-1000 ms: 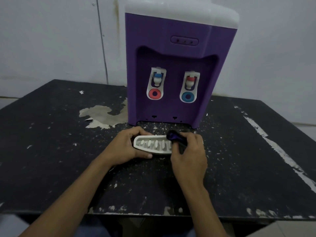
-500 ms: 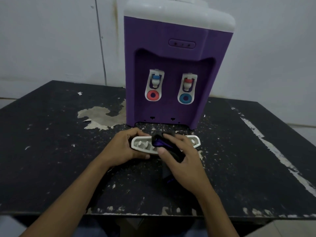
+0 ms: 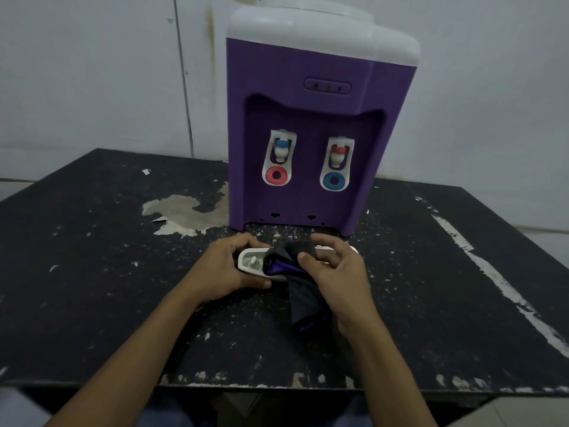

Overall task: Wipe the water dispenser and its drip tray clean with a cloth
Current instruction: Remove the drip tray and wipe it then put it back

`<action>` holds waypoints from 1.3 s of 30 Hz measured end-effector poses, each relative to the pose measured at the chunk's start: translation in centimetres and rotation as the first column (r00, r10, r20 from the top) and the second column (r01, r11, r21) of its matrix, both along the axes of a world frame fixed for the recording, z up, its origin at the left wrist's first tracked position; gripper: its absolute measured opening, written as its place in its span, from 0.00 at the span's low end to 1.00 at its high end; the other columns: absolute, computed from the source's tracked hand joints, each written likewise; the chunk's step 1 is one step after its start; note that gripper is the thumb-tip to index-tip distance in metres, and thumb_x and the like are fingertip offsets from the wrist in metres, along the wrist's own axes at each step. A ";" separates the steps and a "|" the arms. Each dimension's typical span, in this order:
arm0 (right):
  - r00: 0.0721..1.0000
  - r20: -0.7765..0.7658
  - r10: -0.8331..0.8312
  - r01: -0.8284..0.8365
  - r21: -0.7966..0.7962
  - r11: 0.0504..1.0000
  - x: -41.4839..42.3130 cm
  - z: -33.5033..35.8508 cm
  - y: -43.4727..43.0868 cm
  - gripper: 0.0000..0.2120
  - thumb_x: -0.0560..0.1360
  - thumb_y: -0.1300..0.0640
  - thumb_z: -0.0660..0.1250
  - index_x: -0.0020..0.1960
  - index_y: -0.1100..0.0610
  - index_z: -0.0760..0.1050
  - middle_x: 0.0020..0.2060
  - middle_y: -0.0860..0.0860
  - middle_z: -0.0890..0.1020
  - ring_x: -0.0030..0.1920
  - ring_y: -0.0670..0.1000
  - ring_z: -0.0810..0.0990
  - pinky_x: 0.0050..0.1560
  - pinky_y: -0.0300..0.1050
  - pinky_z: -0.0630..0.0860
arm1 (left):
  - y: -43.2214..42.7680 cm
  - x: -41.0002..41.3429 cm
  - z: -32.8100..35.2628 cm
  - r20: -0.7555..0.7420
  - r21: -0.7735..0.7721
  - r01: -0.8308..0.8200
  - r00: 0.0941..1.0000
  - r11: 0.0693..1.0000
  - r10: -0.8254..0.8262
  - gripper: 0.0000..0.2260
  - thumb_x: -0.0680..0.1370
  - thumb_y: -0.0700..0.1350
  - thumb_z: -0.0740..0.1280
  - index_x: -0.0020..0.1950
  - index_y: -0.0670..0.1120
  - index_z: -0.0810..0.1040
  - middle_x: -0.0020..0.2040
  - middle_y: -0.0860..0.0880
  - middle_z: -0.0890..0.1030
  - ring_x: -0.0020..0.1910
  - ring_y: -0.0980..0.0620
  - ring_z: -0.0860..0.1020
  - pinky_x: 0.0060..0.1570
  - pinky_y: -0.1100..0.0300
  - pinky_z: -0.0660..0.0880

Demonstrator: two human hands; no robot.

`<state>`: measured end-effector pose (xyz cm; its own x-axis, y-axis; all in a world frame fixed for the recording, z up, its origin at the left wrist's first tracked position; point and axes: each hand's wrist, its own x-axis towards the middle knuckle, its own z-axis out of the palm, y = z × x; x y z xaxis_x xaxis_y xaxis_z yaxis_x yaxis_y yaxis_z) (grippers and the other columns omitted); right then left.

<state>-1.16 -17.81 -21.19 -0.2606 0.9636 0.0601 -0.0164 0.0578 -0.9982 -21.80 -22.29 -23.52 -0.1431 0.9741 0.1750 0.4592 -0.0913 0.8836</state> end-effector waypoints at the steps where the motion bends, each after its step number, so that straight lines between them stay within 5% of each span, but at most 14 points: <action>1: 0.997 0.076 0.005 -0.010 0.066 0.998 0.0 0.1 0.1 0.17 0.76 0.60 0.73 0.62 0.49 0.77 0.46 0.47 0.85 0.46 0.43 0.85 0.47 0.39 0.82 | 0.0 0.0 0.0 -0.001 -0.001 0.000 1.000 1.000 0.000 0.22 0.61 0.43 0.85 0.51 0.53 0.83 0.48 0.53 0.85 0.47 0.54 0.84 0.49 0.58 0.80; 5: 0.904 0.425 0.044 -0.230 0.397 0.888 0.0 0.0 0.0 0.22 0.79 0.51 0.69 0.71 0.39 0.71 0.58 0.39 0.72 0.57 0.30 0.71 0.56 0.25 0.68 | 0.0 -0.1 -0.1 -0.002 0.012 0.016 1.000 1.000 -0.016 0.21 0.62 0.42 0.85 0.51 0.51 0.83 0.47 0.50 0.85 0.45 0.50 0.83 0.47 0.53 0.81; 8: 0.784 0.616 0.077 -0.385 0.385 0.839 0.4 0.0 0.3 0.25 0.76 0.42 0.70 0.72 0.38 0.70 0.64 0.42 0.63 0.61 0.32 0.67 0.66 0.35 0.68 | -0.1 -0.1 -0.1 0.004 0.031 0.023 1.000 0.999 -0.023 0.20 0.64 0.41 0.84 0.51 0.51 0.83 0.47 0.49 0.85 0.46 0.46 0.83 0.47 0.49 0.81; 13: 0.553 0.832 -0.051 -0.615 0.448 0.649 0.0 1.3 0.4 0.29 0.75 0.40 0.70 0.73 0.33 0.64 0.78 0.41 0.47 0.73 0.51 0.59 0.72 0.50 0.63 | -0.1 -0.2 -0.3 -0.008 0.042 0.019 1.000 0.999 -0.019 0.18 0.64 0.40 0.83 0.50 0.51 0.82 0.45 0.48 0.85 0.45 0.46 0.83 0.46 0.48 0.80; 15: 0.511 0.860 -0.004 -0.676 0.405 0.615 -0.3 1.6 0.8 0.26 0.75 0.43 0.70 0.71 0.34 0.67 0.78 0.42 0.52 0.71 0.51 0.62 0.71 0.49 0.65 | 0.0 -0.1 -0.3 -0.007 0.042 0.015 1.000 0.999 -0.015 0.19 0.64 0.40 0.83 0.51 0.51 0.82 0.45 0.47 0.85 0.45 0.45 0.83 0.46 0.47 0.80; 18: 0.673 0.739 0.021 -0.542 0.474 0.694 -0.6 1.5 1.5 0.12 0.76 0.52 0.70 0.58 0.43 0.79 0.61 0.41 0.71 0.59 0.46 0.72 0.60 0.44 0.72 | 0.0 -0.1 -0.2 0.021 0.024 0.011 1.000 1.000 -0.011 0.21 0.62 0.42 0.85 0.50 0.52 0.83 0.45 0.48 0.85 0.45 0.46 0.83 0.47 0.50 0.81; 21: 0.749 0.653 -0.116 -0.362 0.550 0.753 0.0 1.7 1.9 0.02 0.76 0.53 0.69 0.49 0.48 0.77 0.47 0.43 0.75 0.46 0.43 0.75 0.47 0.40 0.73 | 0.0 0.0 -0.2 0.019 0.005 0.007 1.000 1.000 -0.007 0.22 0.61 0.43 0.85 0.50 0.53 0.83 0.46 0.50 0.86 0.46 0.50 0.84 0.49 0.52 0.82; 23: 0.735 0.646 -0.207 -0.286 0.572 0.769 1.1 2.3 2.2 0.05 0.78 0.51 0.67 0.46 0.50 0.74 0.43 0.46 0.76 0.42 0.45 0.75 0.43 0.43 0.72 | -0.1 0.0 -0.1 0.022 -0.003 0.000 1.000 1.000 0.000 0.22 0.61 0.43 0.85 0.51 0.53 0.83 0.47 0.52 0.86 0.47 0.54 0.84 0.51 0.55 0.82; 28: 0.557 0.794 -0.243 -0.365 0.497 0.787 2.4 3.4 2.8 0.10 0.77 0.47 0.65 0.42 0.52 0.73 0.44 0.46 0.72 0.48 0.50 0.72 0.48 0.48 0.72 | -0.2 0.1 0.1 -0.001 -0.011 -0.001 1.000 1.000 0.001 0.22 0.61 0.44 0.85 0.52 0.54 0.83 0.49 0.56 0.86 0.49 0.59 0.84 0.52 0.61 0.80; 32: 0.738 0.673 -0.044 -0.373 0.461 0.805 1.9 4.2 2.8 0.11 0.77 0.53 0.67 0.39 0.58 0.72 0.46 0.47 0.79 0.47 0.47 0.77 0.47 0.42 0.74 | -0.3 0.2 0.1 -0.004 -0.001 -0.007 1.000 1.000 0.007 0.22 0.61 0.44 0.85 0.51 0.55 0.83 0.49 0.55 0.86 0.49 0.57 0.84 0.52 0.58 0.81; 35: 0.690 0.723 0.032 -0.445 0.389 0.806 1.8 3.9 2.9 0.05 0.78 0.54 0.68 0.44 0.52 0.74 0.39 0.46 0.80 0.39 0.45 0.77 0.38 0.38 0.73 | -0.2 0.0 0.0 -0.009 -0.004 -0.015 1.000 1.000 0.015 0.22 0.61 0.44 0.85 0.51 0.55 0.83 0.49 0.55 0.86 0.48 0.57 0.84 0.51 0.59 0.81; 39: 0.664 0.738 -0.118 -0.373 0.465 0.803 1.9 2.4 2.5 0.05 0.77 0.52 0.69 0.53 0.48 0.75 0.51 0.43 0.76 0.50 0.45 0.74 0.52 0.41 0.72 | -0.2 0.2 0.1 0.002 0.005 -0.013 1.000 1.000 0.013 0.22 0.61 0.44 0.85 0.52 0.54 0.83 0.48 0.56 0.86 0.48 0.58 0.84 0.49 0.64 0.80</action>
